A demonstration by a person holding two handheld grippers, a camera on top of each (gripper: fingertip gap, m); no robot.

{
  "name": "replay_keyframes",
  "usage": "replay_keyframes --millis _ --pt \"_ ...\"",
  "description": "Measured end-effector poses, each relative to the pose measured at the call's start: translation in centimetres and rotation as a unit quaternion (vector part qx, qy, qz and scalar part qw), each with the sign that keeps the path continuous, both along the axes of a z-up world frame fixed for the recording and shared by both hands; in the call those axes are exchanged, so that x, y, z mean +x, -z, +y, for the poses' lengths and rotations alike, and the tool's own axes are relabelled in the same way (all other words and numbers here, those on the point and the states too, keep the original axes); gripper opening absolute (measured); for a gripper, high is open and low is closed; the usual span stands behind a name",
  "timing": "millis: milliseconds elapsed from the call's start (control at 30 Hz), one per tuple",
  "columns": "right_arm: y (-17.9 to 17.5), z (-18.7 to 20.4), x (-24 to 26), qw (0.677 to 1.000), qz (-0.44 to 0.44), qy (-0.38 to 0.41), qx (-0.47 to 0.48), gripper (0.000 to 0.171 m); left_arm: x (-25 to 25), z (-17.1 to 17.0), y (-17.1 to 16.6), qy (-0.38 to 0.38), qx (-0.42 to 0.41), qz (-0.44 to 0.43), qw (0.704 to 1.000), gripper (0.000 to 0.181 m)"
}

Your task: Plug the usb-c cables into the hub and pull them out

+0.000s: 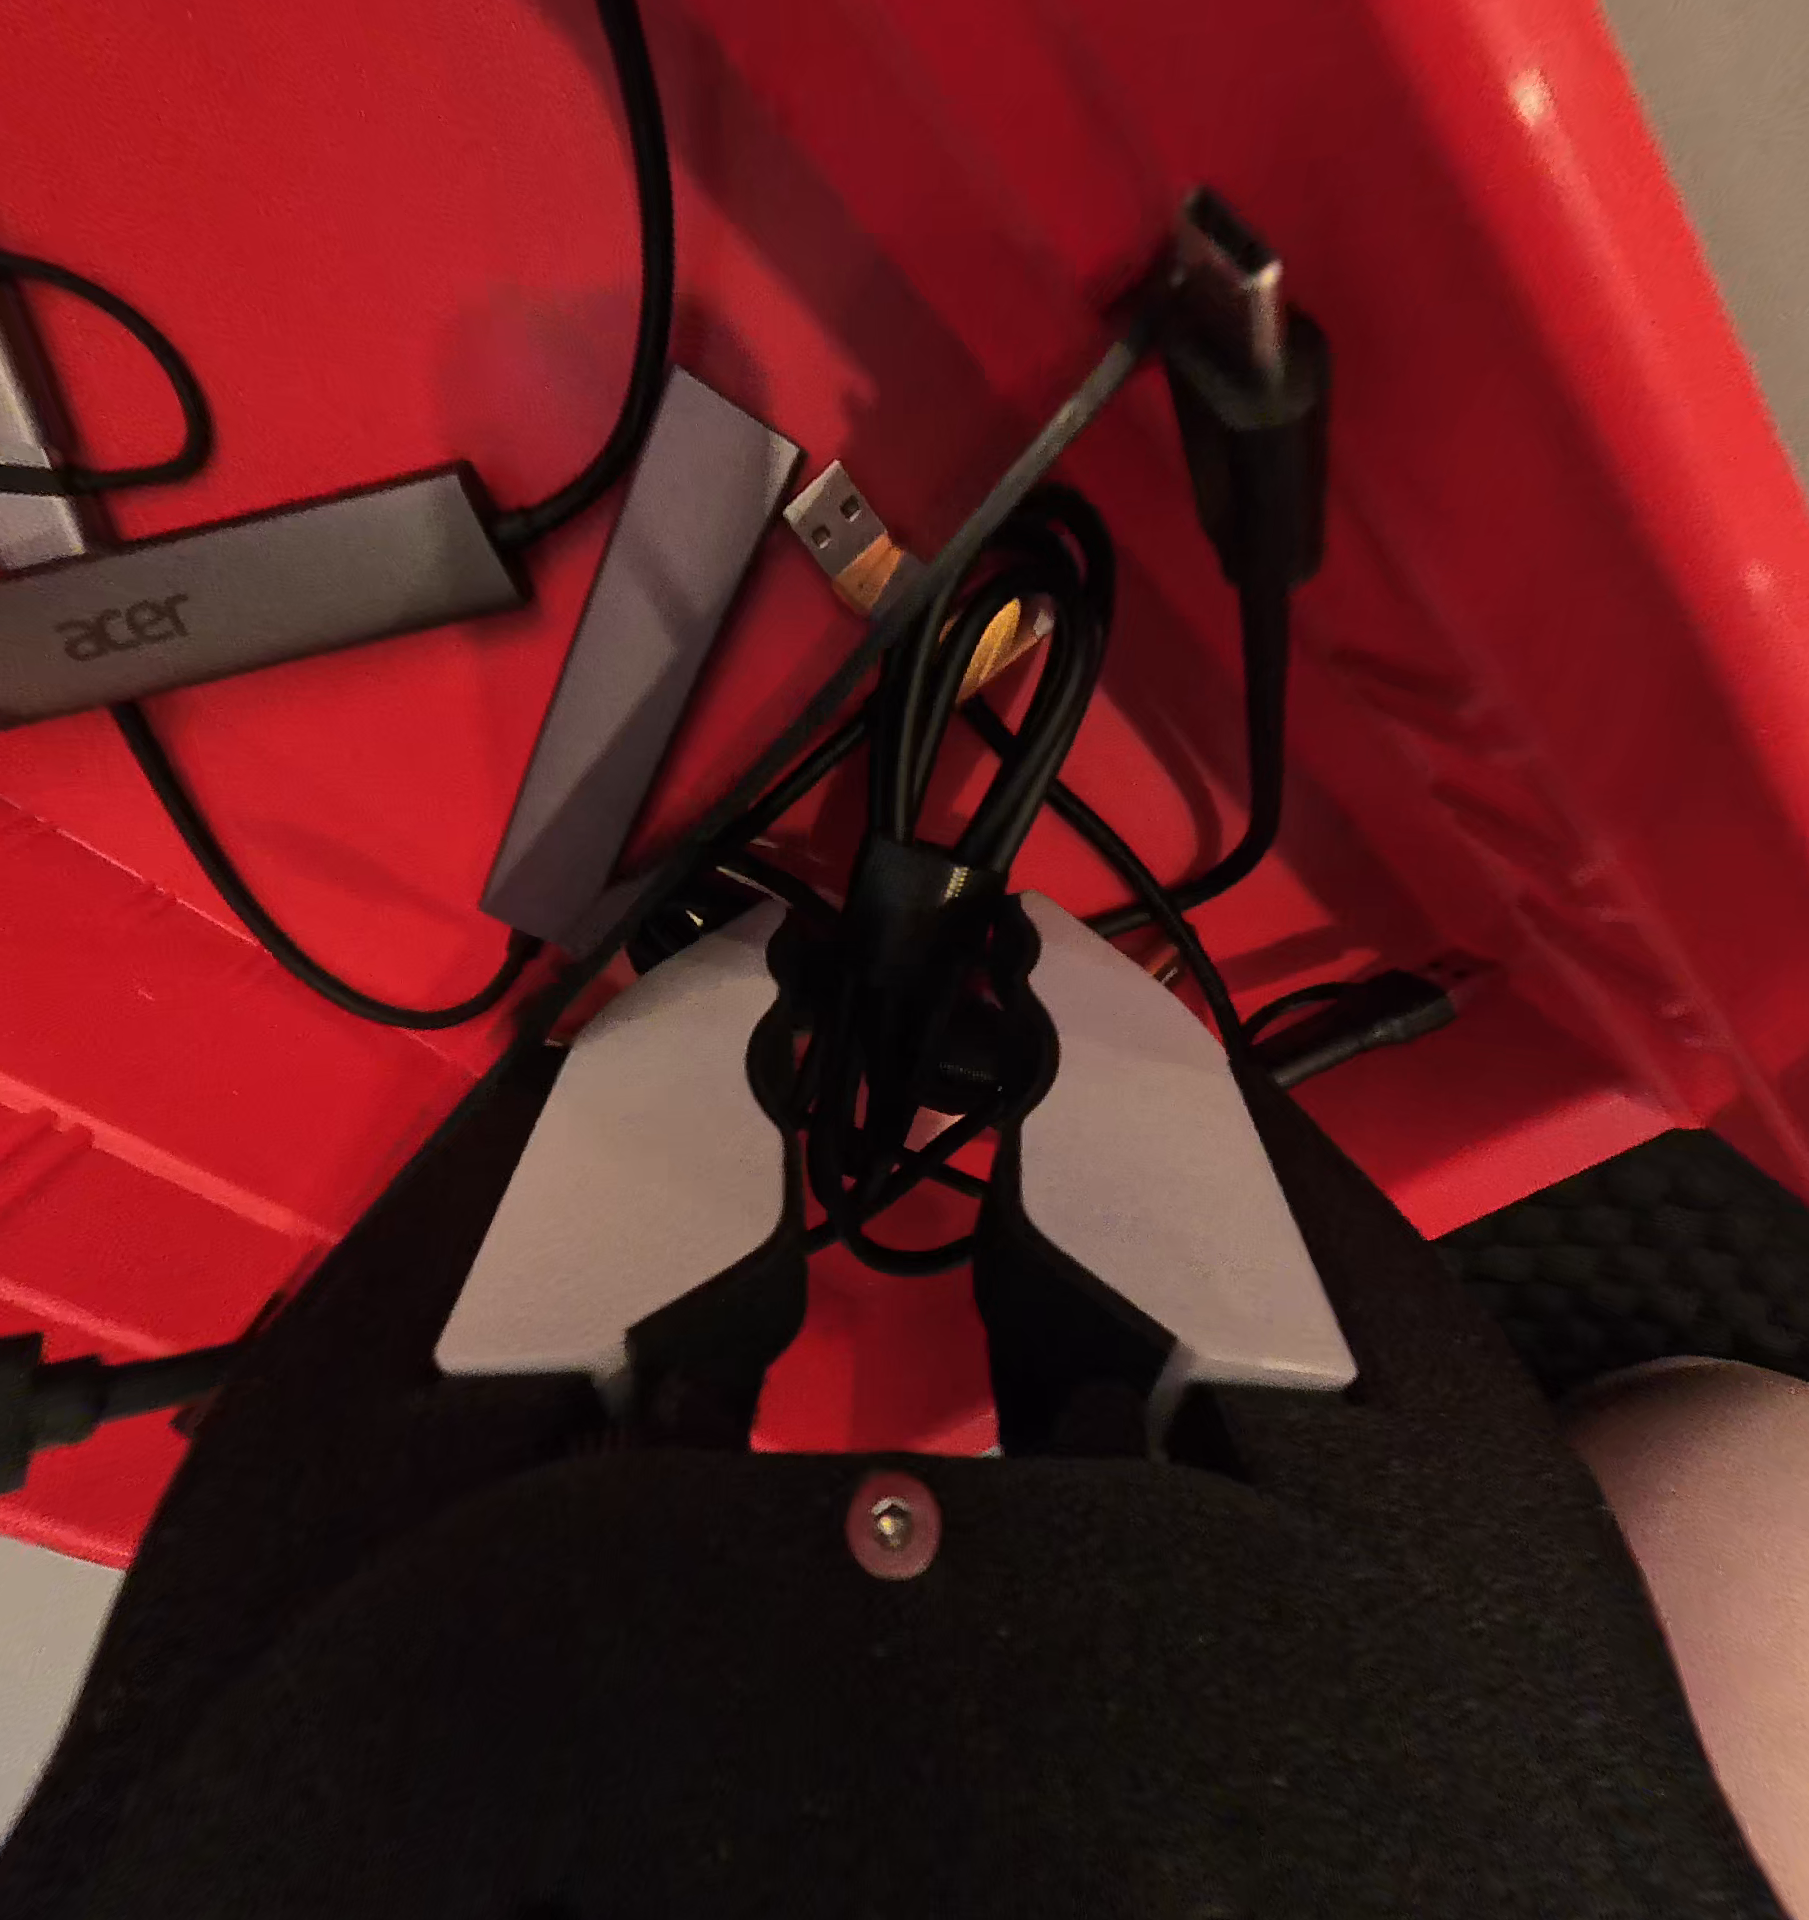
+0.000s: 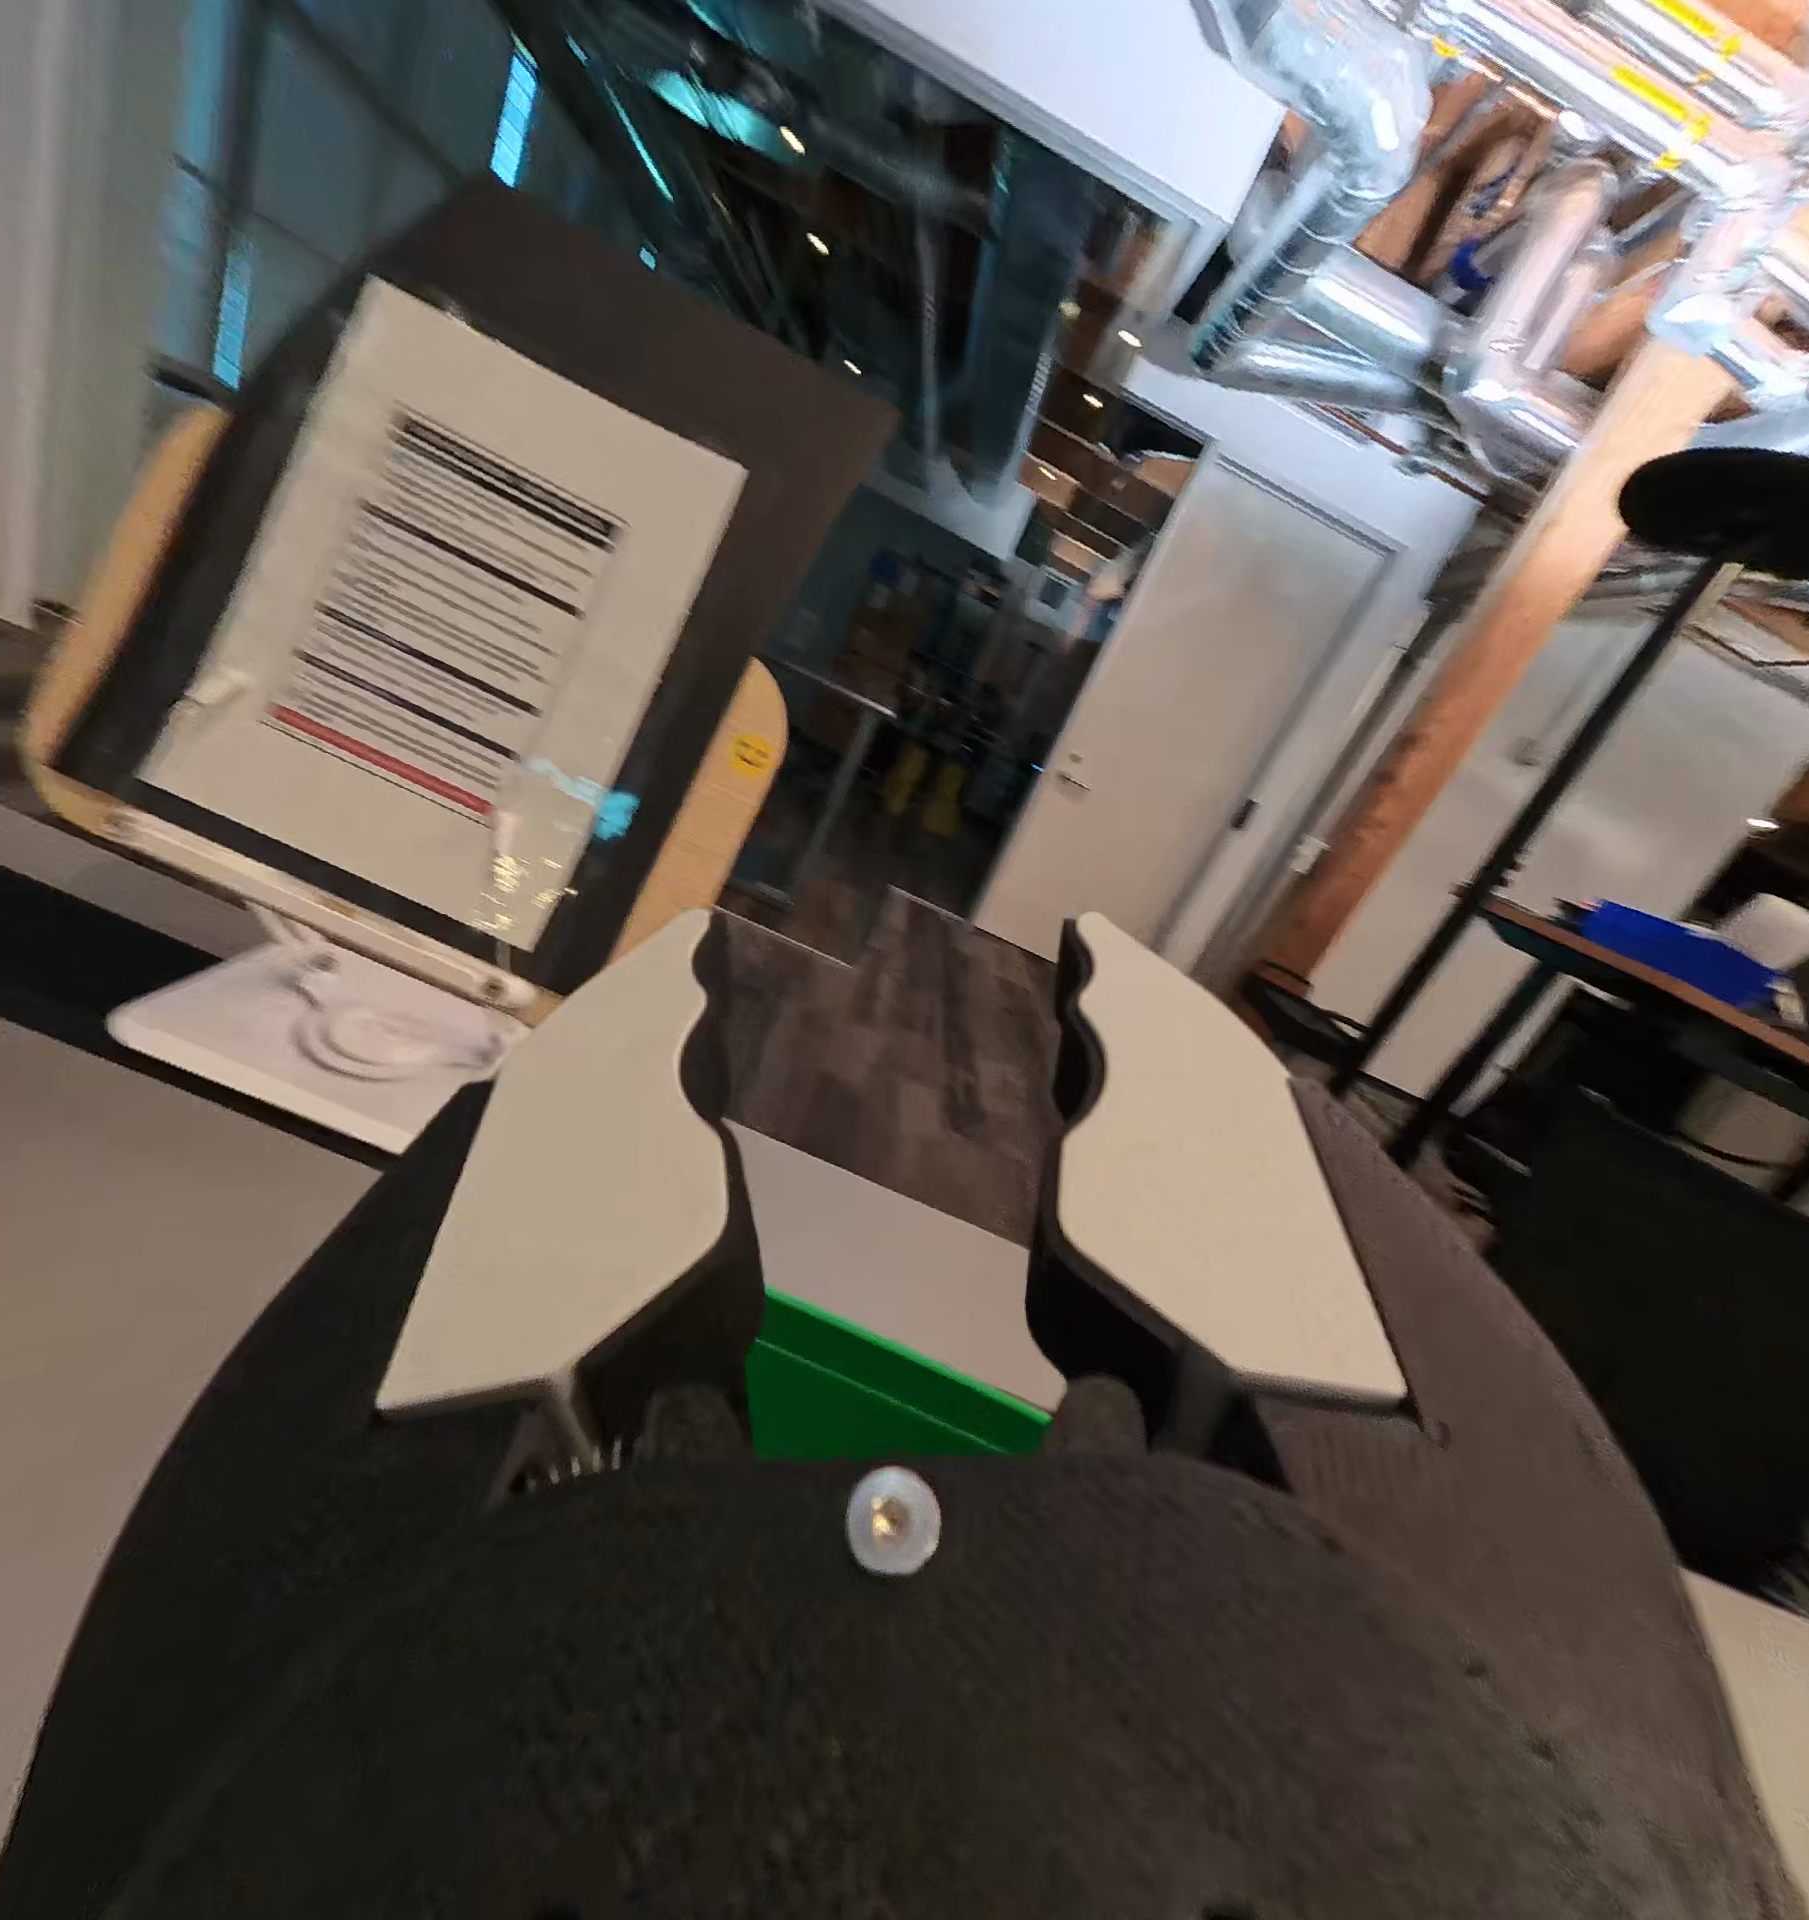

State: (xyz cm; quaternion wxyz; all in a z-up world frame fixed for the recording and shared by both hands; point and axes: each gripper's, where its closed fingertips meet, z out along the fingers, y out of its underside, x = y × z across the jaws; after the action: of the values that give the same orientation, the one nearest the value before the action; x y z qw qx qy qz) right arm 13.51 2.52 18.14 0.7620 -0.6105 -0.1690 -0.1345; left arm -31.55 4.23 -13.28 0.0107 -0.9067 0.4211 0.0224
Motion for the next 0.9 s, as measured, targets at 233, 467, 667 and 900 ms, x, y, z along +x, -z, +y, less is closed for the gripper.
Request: replay_keyframes --millis 233,467,667,900 --pt "0.5 -3.2 -6.5 0.946 0.069 -0.314 -0.044 0.053 -0.5 -1.4 2.1 -0.001 -0.068 0.052 0.996 0.029" --pt "-4.1 -12.1 -7.2 0.690 0.257 -0.677 -0.022 0.030 -0.8 -1.6 1.9 0.005 -0.068 0.066 0.996 0.030" --pt "-3.4 -11.0 -7.2 0.709 0.260 -0.654 -0.041 0.025 -0.8 -1.9 1.0 0.000 -0.060 0.058 0.997 0.027" --pt "-1.1 -10.1 -10.6 0.766 0.177 -0.611 -0.092 0.025 -1.4 -2.7 -1.1 -0.007 -0.030 0.023 0.999 0.024"
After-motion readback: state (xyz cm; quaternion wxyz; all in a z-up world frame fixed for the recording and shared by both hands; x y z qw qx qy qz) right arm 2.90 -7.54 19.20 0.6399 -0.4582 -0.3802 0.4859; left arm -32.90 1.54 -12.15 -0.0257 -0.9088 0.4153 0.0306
